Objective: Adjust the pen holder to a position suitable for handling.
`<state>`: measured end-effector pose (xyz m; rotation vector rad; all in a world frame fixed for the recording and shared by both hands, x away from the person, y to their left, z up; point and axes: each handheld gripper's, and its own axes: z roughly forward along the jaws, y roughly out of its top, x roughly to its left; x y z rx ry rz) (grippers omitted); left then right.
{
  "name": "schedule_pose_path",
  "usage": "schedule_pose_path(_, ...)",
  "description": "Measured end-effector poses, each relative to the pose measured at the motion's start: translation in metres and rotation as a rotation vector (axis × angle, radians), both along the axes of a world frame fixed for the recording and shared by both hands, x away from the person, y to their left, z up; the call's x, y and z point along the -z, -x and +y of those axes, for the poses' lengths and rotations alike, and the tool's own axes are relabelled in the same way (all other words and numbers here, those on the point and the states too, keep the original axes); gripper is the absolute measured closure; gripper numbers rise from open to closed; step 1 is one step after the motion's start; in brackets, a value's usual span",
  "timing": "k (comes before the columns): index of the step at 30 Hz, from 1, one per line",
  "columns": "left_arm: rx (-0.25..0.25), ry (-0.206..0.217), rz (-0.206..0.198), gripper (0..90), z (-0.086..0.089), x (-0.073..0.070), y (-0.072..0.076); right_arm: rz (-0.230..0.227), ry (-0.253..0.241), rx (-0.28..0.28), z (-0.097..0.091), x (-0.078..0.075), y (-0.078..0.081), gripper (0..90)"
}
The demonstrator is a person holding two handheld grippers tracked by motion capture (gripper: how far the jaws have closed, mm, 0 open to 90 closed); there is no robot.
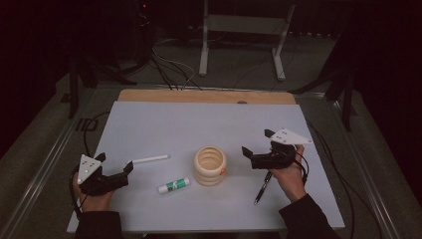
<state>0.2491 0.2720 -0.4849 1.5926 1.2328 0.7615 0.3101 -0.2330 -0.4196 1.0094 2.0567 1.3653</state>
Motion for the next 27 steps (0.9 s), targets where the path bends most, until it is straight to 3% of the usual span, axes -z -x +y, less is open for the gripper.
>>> schedule_pose_path(7,-0.007,-0.001,0.004,0.2,0.002,0.000,0.001,0.008,-0.040,0.066,-0.032,0.017,0.008,0.0)
schedule_pose_path(15,0.005,-0.018,0.006,0.2,0.000,-0.001,0.003,-0.001,-0.031,0.114,-0.054,0.030,0.018,0.0)
schedule_pose_path(16,0.006,-0.020,0.005,0.2,0.000,-0.002,0.003,0.015,-0.032,0.126,-0.059,0.036,0.020,0.0)
schedule_pose_path(21,0.028,-0.015,0.017,0.2,0.001,-0.003,0.005,0.028,-0.039,0.165,-0.068,0.045,0.027,0.0)
schedule_pose_path(27,0.036,-0.020,-0.002,0.2,0.002,-0.010,0.009,0.029,-0.051,0.175,-0.075,0.048,0.029,0.0)
